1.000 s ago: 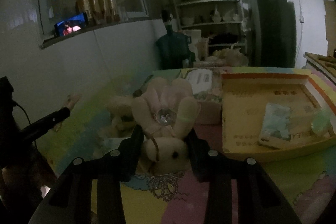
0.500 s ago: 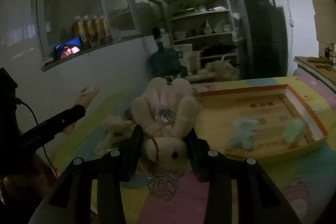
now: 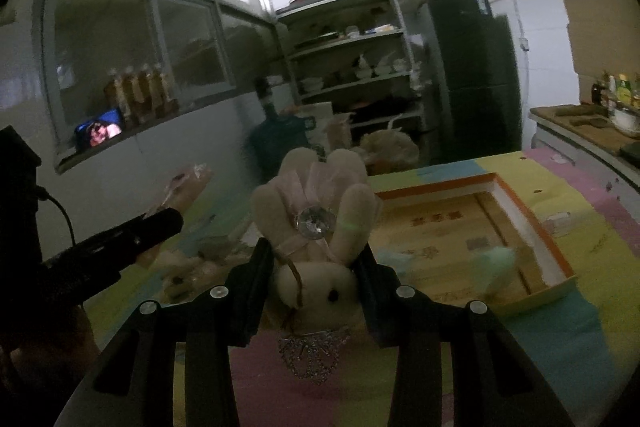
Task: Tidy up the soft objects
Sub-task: 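Carry the pink towel and plush bunny over the cardboard tray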
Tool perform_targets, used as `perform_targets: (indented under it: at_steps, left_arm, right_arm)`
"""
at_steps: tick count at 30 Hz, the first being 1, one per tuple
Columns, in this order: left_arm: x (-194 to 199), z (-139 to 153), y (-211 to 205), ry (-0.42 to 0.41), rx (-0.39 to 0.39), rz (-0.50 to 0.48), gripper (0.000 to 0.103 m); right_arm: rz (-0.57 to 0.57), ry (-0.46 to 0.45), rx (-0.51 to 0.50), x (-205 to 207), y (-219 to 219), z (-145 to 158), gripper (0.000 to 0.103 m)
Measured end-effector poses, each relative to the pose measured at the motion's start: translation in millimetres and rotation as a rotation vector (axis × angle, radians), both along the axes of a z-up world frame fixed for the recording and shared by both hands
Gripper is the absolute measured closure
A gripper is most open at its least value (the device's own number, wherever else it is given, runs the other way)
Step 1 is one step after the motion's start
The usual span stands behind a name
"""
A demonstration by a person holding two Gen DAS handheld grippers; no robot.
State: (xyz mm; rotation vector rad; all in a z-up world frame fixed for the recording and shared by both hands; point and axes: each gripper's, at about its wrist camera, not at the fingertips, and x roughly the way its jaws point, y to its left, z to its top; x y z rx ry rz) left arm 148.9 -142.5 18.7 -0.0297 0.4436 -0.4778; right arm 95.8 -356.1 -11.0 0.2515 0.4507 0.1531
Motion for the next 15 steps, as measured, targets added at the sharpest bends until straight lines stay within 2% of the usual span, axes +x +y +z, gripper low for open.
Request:
perform_targets:
  at_steps: [15]
  left_arm:
    - [30.5,-15.8,-61.6,0.052,0.037,-0.039,0.063]
  right_arm:
    - [-0.100,-0.006,0.040,5.2,-69.1,-3.6,0.061]
